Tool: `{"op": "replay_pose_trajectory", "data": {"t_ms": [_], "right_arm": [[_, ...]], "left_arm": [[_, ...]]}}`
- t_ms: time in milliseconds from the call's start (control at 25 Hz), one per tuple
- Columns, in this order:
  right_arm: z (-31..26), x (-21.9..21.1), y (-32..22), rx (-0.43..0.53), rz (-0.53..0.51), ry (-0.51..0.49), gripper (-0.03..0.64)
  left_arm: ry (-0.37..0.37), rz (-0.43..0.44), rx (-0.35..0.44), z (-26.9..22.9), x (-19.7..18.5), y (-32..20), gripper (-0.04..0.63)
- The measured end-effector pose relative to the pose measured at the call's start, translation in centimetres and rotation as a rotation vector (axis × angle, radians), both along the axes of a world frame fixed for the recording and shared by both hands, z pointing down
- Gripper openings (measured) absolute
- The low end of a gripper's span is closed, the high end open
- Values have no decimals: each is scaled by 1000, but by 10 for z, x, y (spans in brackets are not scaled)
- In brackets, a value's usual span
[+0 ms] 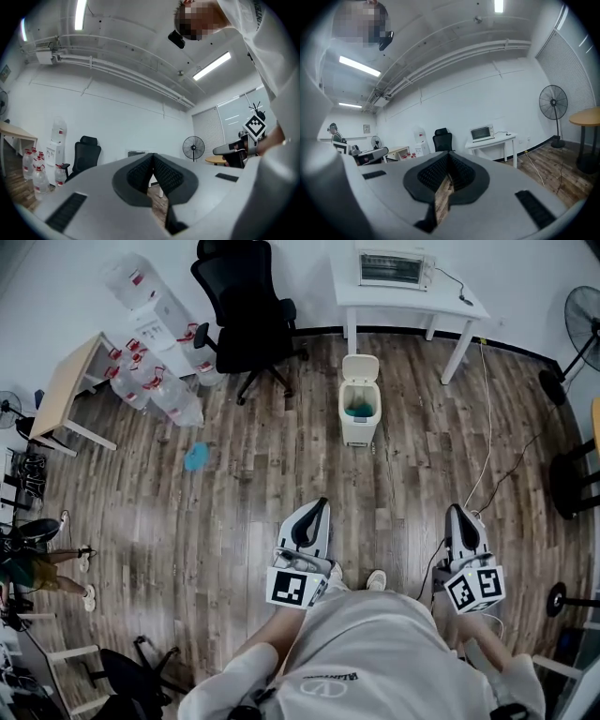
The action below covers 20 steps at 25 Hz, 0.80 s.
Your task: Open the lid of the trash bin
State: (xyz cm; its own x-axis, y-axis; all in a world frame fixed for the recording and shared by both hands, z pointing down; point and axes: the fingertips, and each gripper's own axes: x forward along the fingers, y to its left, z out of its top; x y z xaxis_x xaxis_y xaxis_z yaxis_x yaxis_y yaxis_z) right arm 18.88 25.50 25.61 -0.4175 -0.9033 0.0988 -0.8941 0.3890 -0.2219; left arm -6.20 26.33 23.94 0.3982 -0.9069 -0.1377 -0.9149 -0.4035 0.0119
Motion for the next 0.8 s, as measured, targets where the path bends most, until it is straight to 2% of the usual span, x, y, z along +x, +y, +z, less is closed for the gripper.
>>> {"op": "replay_pose_trajectory", "data": {"t_ms": [440,800], "right_arm": [[10,29,12,-35,23,-24,16],[21,42,17,-73,37,-28,15]], "left_arm": [[-17,16,35,-14,26,11,2],[-19,10,36,-15,28,12,2]]}}
